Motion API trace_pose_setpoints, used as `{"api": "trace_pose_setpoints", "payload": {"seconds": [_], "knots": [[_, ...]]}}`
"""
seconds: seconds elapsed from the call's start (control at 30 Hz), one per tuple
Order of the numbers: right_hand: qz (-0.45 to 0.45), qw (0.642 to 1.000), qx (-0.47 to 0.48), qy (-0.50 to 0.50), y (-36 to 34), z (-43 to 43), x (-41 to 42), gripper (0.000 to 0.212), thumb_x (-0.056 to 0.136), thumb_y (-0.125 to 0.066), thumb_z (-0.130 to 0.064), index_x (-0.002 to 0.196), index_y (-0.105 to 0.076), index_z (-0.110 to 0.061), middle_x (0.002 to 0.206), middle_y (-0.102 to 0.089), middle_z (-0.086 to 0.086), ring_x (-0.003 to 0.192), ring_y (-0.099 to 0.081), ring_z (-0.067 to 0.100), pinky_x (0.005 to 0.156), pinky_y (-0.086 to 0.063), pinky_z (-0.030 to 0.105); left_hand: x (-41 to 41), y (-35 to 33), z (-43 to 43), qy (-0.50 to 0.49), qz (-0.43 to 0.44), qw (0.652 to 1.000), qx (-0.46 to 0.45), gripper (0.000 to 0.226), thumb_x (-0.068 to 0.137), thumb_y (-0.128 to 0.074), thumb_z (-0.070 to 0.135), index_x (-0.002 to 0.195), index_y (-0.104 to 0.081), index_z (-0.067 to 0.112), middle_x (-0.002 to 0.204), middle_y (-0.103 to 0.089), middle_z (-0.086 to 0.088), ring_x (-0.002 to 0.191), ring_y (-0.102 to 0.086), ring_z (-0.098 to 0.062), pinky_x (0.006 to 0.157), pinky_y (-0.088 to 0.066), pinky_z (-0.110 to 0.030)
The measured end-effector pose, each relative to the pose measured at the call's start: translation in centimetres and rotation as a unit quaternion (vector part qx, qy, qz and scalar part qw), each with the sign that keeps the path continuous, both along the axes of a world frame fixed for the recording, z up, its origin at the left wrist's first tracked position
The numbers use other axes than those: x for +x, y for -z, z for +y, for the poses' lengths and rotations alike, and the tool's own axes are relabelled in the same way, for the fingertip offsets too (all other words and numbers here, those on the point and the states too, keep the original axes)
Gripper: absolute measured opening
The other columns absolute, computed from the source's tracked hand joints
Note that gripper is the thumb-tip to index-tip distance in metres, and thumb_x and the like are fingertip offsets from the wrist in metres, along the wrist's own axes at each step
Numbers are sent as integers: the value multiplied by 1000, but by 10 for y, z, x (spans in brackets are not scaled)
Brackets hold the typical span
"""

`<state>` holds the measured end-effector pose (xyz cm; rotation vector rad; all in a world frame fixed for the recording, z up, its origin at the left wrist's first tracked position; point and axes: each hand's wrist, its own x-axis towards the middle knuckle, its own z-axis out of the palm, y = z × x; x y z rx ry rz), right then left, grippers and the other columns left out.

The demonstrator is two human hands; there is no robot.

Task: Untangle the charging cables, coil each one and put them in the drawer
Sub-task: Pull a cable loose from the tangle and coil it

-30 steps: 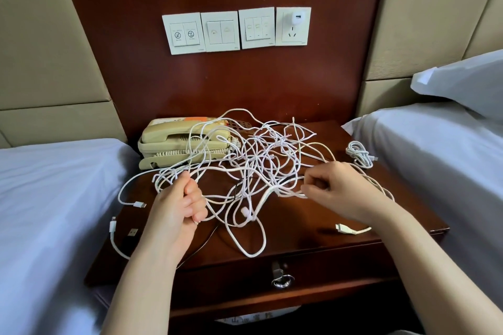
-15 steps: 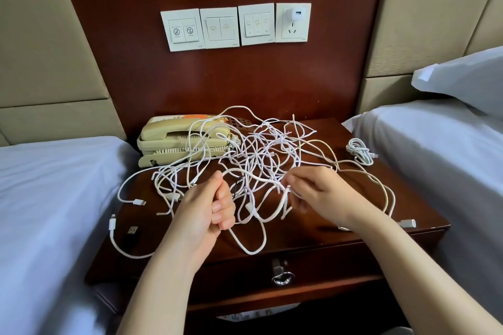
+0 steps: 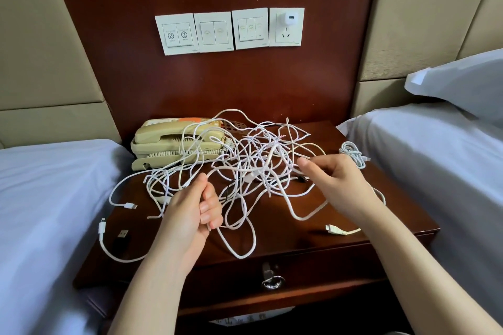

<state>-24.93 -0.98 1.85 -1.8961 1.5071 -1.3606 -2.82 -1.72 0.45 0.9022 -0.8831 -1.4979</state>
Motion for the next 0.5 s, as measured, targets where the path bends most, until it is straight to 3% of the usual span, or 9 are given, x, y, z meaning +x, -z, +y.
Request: {"api": "trace_pose_setpoints", "payload": {"seconds": [0.07,0.13,0.2,0.27,0.43,0.5], "knots": [[-19,999,-8,25,3,-1,-7,44,96,-51,-22,53,-45,-15,37,-29,-10,36,-26,6,41,-19,14,1,-1,-2,-12,9,1000,-1,47,101,-36,25,55,-35,15,40,-26,7,29,-25,-5,32,-26,-15],[-37,999,10,35,9,-4,-13,29,98,-47,-17,72,-61,-15,37,-38,-12,35,-31,4,41,-23,16,3,-2,-3,-17,11,1000,-2,49,101,-36,25,53,-37,15,40,-26,7,29,-24,-4,31,-26,-15],[-48,998,43,24,16,-6,-17,26,98,-44,-12,90,-65,-24,43,-43,-11,40,-33,10,43,-26,25,3,-2,-4,-13,17,1000,1,54,101,-36,25,47,-41,16,40,-26,7,29,-25,-4,31,-27,-15],[-60,995,85,4,22,-7,-18,31,98,-42,-8,96,-65,-30,51,-49,-13,42,-36,13,43,-28,25,2,-3,-5,-3,24,1000,6,61,101,-35,25,41,-45,18,39,-27,7,28,-25,-4,31,-27,-14],[-11,995,97,20,21,-6,-15,31,96,-46,-3,88,-66,-25,46,-48,-27,37,-44,-2,40,-29,11,0,-3,-8,-5,46,999,6,59,101,-35,26,42,-42,19,39,-27,7,28,-25,-4,31,-27,-14],[-71,992,98,26,20,-7,-17,27,93,-52,-4,82,-69,-21,50,-50,-20,38,-41,1,39,-28,11,2,0,-12,0,60,998,-4,59,101,-34,26,42,-42,18,39,-27,7,28,-25,-4,31,-27,-14]]}}
